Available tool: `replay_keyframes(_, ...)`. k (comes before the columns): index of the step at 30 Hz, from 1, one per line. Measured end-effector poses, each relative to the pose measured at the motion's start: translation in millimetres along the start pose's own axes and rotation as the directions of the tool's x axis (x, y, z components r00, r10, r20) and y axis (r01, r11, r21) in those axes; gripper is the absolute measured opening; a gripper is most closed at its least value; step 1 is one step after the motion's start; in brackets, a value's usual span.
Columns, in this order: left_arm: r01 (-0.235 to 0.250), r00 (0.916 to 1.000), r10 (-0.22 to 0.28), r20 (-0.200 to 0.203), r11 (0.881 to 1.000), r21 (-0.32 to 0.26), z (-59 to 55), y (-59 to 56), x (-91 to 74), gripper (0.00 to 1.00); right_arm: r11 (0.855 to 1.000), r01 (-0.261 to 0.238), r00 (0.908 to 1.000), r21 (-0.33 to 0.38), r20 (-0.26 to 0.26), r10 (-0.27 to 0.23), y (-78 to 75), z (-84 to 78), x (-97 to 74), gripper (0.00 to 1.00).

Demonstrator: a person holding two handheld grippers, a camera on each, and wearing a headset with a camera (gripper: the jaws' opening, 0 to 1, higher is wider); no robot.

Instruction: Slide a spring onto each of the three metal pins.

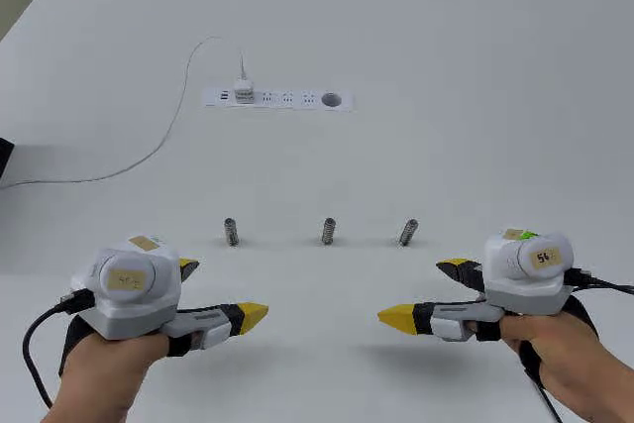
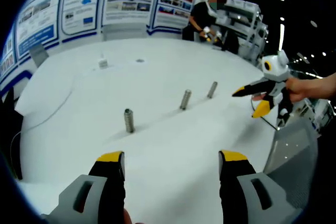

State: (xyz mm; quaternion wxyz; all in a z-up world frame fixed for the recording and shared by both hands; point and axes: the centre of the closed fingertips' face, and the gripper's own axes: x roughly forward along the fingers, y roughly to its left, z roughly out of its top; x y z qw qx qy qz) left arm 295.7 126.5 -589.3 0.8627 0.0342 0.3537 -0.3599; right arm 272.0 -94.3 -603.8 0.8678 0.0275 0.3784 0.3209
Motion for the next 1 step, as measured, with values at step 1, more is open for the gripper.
replay_keyframes(1, -0.002, 1.0000, 0.002, 0.000, 1.000, -0.002, -0.3, 0.4, -0.7, 0.75, 1.000, 0.001, 1.0000, 0.000, -0.001, -0.001, -0.1, -0.3, 0.0, 0.87)
